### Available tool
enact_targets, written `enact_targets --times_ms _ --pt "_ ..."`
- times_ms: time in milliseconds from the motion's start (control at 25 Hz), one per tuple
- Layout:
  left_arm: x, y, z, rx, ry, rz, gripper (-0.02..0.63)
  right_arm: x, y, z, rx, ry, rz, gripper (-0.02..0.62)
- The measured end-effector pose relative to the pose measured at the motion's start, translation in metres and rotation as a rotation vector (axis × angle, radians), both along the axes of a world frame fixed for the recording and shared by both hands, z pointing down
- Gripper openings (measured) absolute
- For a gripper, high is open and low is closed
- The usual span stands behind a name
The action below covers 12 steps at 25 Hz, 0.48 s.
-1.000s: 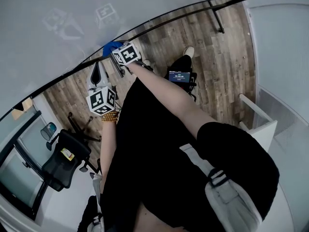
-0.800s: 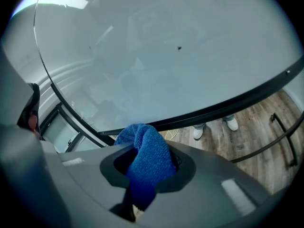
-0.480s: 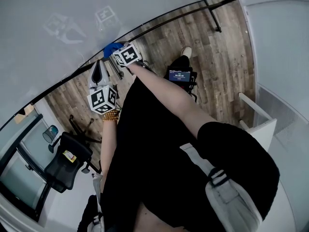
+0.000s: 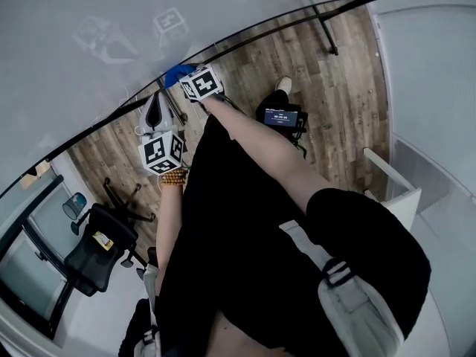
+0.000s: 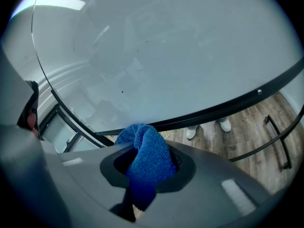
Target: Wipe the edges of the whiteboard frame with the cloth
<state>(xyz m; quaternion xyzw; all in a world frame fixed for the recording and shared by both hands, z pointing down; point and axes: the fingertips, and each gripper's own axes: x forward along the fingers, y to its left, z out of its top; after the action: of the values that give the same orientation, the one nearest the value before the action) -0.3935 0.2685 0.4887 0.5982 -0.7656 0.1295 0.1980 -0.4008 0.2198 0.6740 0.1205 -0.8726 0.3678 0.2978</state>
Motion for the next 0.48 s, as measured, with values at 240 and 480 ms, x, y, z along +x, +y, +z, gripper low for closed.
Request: enact_targets --times_ms 240,480 --pt "0.003 0.000 -0.006 0.008 0.004 -0.011 0.098 0.007 -0.005 -0.006 0.004 0.000 -0.003 0.091" --pt "0.008 -0.013 -0.003 0.005 0.008 -0.015 0.098 0.019 -0.019 -0.005 0.004 0.012 -0.010 0.091"
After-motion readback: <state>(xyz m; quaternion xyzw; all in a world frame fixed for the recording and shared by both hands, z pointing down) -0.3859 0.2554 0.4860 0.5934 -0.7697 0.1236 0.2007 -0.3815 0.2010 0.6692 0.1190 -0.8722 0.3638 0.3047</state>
